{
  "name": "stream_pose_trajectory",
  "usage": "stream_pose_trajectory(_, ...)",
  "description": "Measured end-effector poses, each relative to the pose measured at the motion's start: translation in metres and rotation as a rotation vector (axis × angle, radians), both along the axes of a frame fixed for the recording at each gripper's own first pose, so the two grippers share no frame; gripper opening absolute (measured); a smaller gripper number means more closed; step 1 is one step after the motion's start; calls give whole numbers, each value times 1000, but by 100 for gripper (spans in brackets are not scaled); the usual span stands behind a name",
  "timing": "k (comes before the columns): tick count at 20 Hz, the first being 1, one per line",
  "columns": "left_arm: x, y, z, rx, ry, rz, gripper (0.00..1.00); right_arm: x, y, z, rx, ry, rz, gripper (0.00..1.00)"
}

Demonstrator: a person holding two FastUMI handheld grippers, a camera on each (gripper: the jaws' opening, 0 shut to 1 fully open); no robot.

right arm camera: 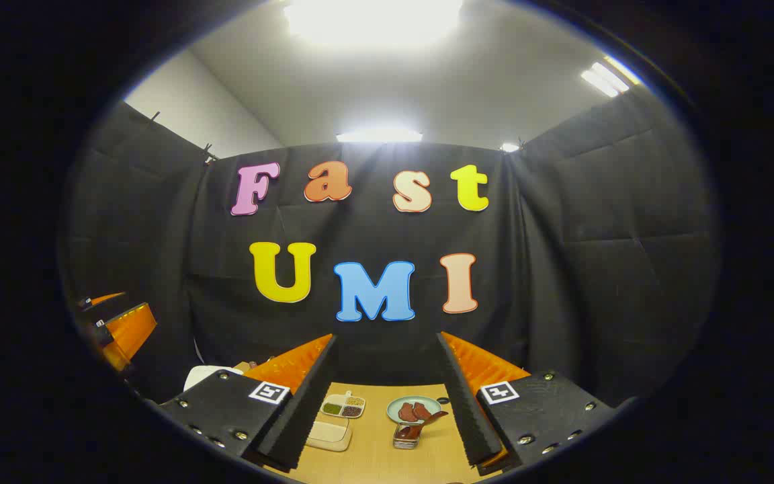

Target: Close the left gripper, press the button to open the rice cooker; take a wooden spoon from the chopstick holder with the right hand, scoop a spoonful of rice and pour it into the rice cooker, then put the wooden spoon back into the chopstick holder.

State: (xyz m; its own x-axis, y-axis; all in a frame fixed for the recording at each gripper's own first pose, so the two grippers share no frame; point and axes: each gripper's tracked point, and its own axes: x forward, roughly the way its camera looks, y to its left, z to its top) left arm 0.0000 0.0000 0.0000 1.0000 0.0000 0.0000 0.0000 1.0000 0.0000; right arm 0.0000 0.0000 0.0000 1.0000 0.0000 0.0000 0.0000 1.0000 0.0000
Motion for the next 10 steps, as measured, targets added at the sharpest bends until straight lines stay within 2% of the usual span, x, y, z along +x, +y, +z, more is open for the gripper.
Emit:
stream_pose_trajectory(3, 3, 5, -4, -17, 14, 9, 99, -1, 3, 1, -3, -1, 20, 88)
stream_pose_trajectory(4, 3, 8, -5, -19, 15, 14, 94, -1, 4, 3, -10, -8, 25, 88)
stream_pose_trajectory(7, 0, 16, -10, -32, 26, 23, 97, 2, 12, 4, -49, -17, 24, 88)
stream_pose_trajectory(10, -3, 29, -12, -32, 28, 29, 94, 2, 23, 3, -37, -17, 34, 88)
